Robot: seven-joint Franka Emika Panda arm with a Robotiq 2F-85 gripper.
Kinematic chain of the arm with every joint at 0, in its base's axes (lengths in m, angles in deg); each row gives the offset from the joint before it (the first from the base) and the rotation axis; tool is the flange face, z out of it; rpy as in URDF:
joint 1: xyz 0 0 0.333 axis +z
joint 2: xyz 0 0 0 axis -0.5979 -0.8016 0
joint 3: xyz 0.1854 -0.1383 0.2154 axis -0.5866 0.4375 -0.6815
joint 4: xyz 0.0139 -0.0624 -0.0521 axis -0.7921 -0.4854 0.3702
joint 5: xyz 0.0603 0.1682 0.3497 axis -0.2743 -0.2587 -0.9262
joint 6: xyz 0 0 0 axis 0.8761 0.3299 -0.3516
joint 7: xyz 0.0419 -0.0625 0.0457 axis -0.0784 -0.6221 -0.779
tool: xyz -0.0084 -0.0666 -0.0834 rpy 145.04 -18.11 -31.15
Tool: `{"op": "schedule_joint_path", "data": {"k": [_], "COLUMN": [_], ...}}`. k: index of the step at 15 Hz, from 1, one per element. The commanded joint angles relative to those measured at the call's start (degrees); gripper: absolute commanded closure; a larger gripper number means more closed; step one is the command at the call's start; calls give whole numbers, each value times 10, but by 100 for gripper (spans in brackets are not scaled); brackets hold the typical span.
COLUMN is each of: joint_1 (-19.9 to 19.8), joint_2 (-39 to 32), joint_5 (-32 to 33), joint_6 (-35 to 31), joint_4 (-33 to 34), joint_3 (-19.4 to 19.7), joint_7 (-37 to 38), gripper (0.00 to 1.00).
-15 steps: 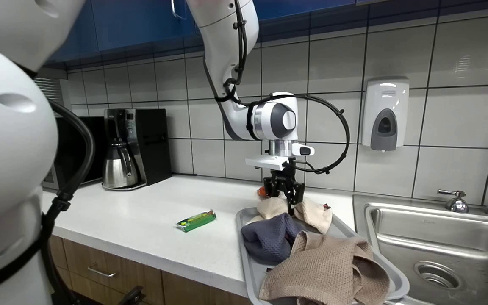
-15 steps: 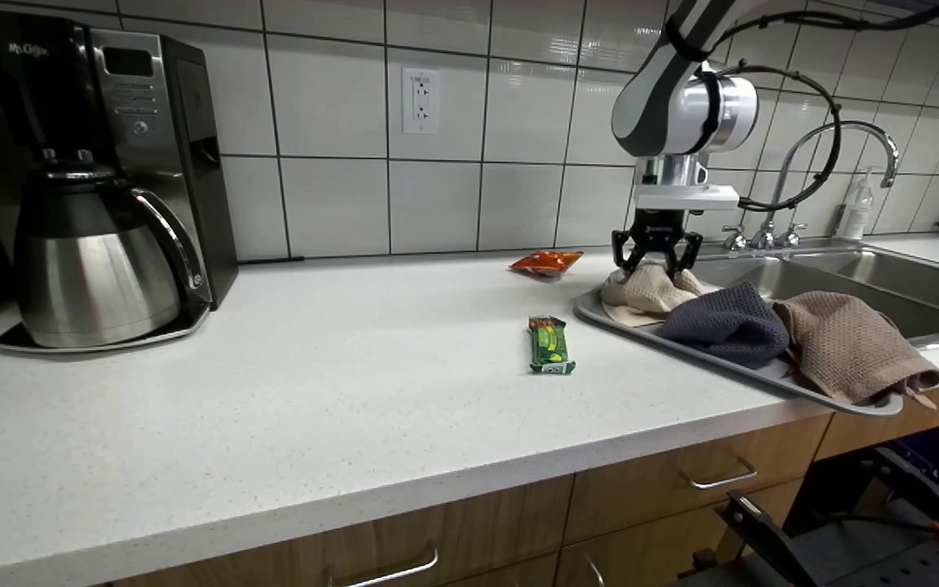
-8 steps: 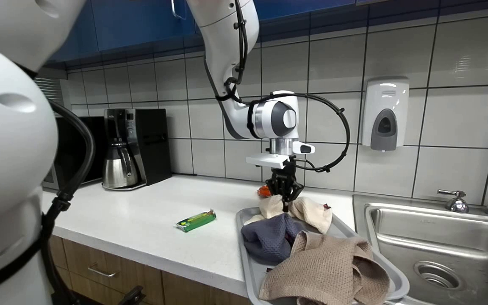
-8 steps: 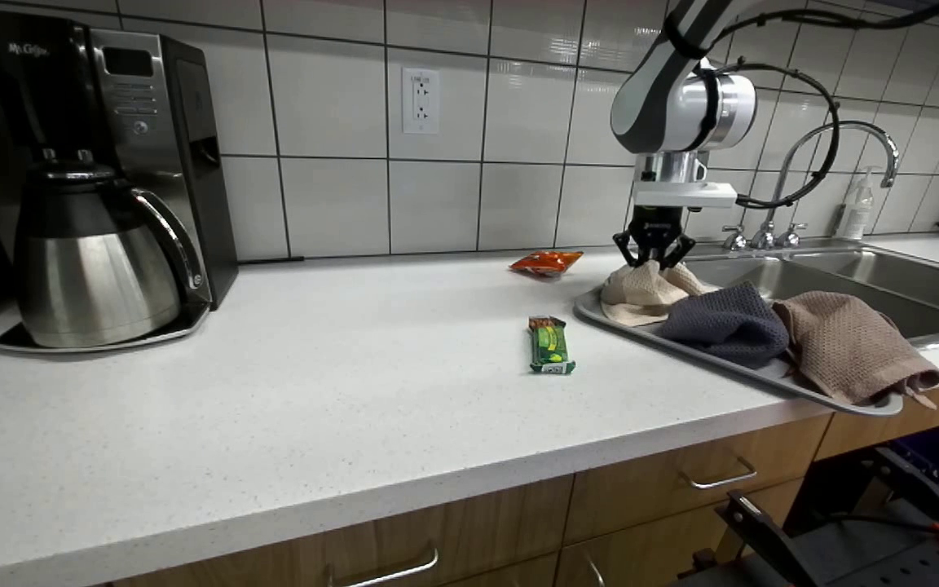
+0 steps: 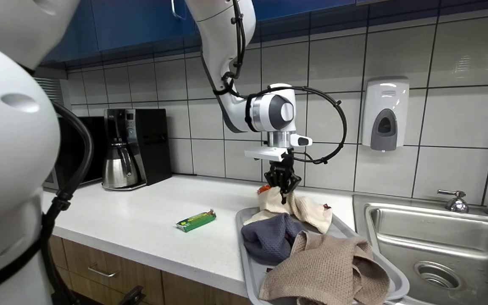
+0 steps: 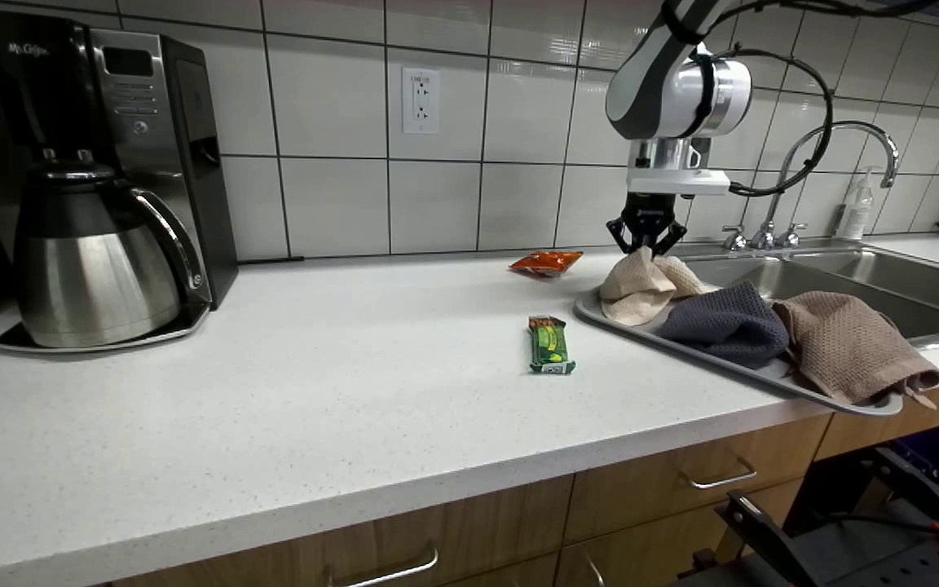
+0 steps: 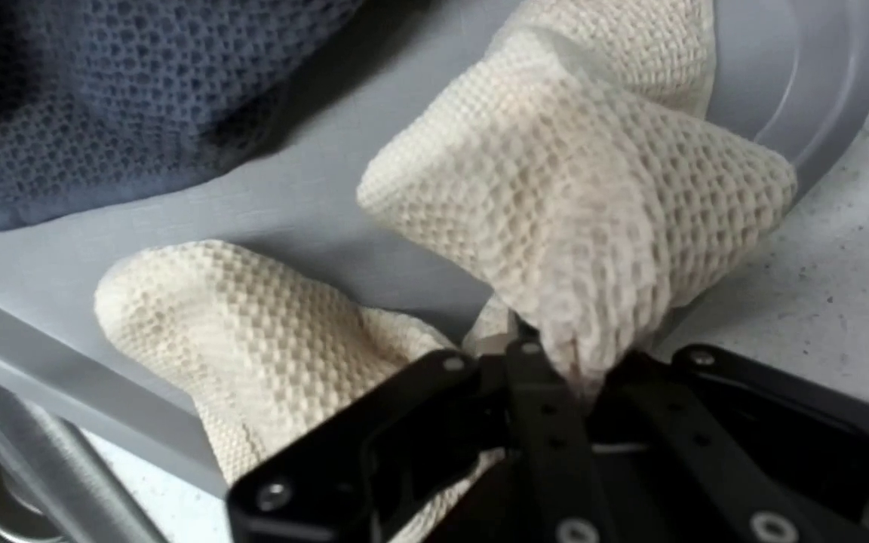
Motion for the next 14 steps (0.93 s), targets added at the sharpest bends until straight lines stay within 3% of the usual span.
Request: {"op": "schedule_joint_path", "data": {"k": [1, 14], "joint_1": [10, 85], "joint_2": [34, 97], "joint_5": [-2, 11], "joint_6": [10, 7], "joint_4": [-8, -5], "joint_3": [-4, -35], "joint_7": [-10, 7], "gripper": [99, 99]}}
